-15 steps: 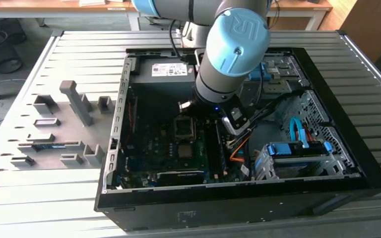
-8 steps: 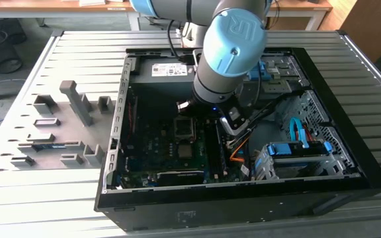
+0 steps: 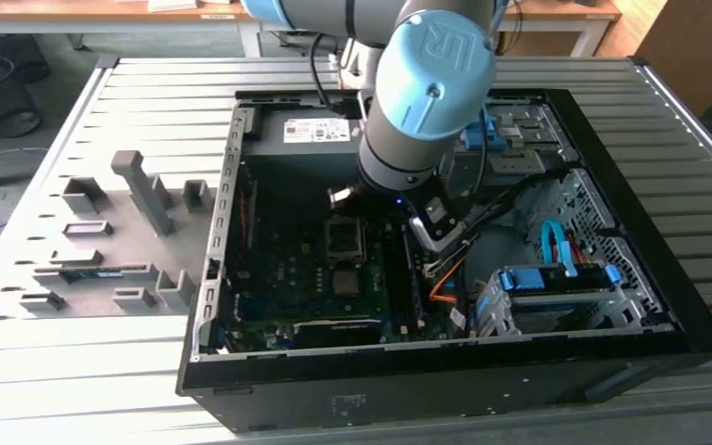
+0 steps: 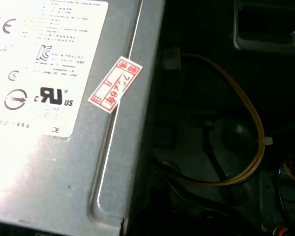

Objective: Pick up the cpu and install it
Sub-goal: 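Close the cpu cover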

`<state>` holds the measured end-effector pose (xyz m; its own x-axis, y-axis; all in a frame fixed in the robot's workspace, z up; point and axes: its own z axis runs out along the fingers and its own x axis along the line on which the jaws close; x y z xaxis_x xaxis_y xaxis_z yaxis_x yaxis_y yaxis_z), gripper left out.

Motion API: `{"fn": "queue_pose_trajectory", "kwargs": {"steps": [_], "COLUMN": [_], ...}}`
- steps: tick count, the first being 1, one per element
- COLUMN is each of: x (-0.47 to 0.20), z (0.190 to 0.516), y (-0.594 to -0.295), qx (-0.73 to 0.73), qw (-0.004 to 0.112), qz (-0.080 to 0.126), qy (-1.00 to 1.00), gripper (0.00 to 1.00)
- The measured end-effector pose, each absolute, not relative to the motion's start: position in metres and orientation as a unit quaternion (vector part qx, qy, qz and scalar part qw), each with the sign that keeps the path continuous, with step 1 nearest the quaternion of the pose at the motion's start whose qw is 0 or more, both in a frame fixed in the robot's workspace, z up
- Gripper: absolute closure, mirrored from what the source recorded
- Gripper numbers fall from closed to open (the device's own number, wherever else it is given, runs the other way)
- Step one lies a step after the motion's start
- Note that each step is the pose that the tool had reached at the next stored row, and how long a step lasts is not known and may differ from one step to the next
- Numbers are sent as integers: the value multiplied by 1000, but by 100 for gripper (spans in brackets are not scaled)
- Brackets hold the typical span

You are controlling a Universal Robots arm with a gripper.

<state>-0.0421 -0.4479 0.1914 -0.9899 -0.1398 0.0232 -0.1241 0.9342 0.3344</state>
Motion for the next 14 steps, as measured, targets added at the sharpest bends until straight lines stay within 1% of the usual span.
{"fn": "queue_pose_trajectory", "kwargs": {"steps": [14], "x": [-47], "z": [198], "y": [-451], "qx": [71], "qw": [19], "qz": [-168], "qy": [-983], "gripper": [90]}}
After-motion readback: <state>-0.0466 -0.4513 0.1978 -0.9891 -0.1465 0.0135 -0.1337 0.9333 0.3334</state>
